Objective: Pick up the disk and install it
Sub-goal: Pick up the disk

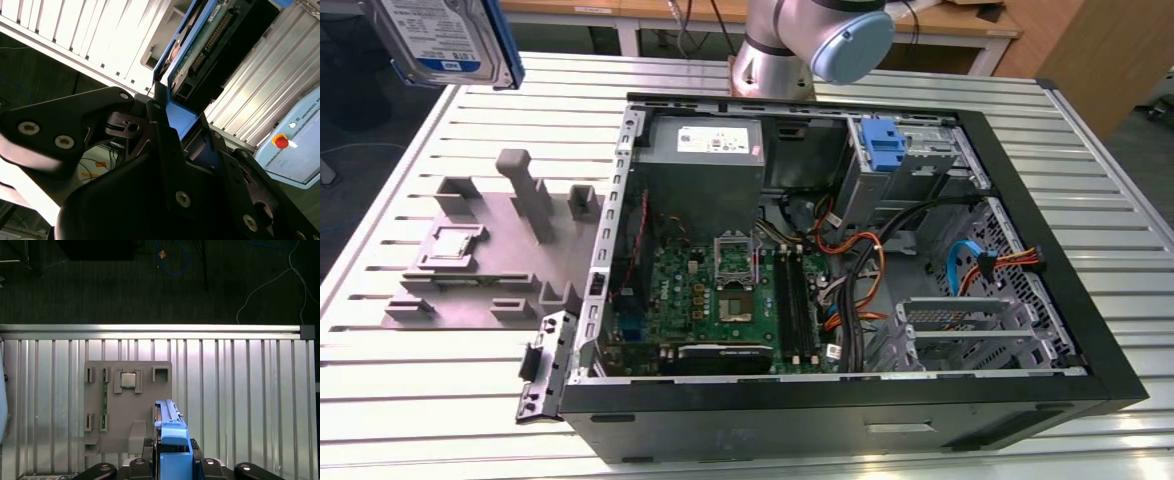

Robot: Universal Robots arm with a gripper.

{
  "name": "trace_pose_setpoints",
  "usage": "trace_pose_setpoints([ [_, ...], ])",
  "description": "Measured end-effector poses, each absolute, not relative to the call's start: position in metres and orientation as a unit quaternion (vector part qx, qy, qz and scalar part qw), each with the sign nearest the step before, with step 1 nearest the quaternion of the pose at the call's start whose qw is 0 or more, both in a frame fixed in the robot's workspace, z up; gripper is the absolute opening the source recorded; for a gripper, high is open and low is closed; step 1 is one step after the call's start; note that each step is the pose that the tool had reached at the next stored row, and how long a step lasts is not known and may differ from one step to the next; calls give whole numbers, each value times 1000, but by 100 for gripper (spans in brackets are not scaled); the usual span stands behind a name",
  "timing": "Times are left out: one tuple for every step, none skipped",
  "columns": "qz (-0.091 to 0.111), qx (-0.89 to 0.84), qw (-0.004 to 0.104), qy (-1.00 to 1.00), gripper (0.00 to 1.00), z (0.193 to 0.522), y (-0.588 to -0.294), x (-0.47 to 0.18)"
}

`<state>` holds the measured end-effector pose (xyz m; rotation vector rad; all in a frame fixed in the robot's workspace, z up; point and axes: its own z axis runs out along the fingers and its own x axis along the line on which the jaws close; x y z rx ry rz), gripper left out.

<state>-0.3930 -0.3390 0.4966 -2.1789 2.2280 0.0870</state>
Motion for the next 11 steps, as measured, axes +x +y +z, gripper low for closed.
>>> trace_pose_setpoints([
  [28,-699,12,715,36,497,-339,-392],
  [28,-699,12,715,36,497,-339,-392],
  [28,-699,12,715,36,497,-339,-391],
  [28,-699,12,715,36,497,-339,-390],
  [28,-699,12,715,36,497,-339,-389],
  [28,-699,12,715,36,497,-339,-388],
  [28,-699,12,715,36,497,-339,-388],
  [28,-699,12,715,36,497,-339,-387],
  [28,-699,12,715,36,497,-339,-386],
  [28,-699,12,715,36,497,-339,-386],
  [28,-699,12,715,36,497,-339,-385],
])
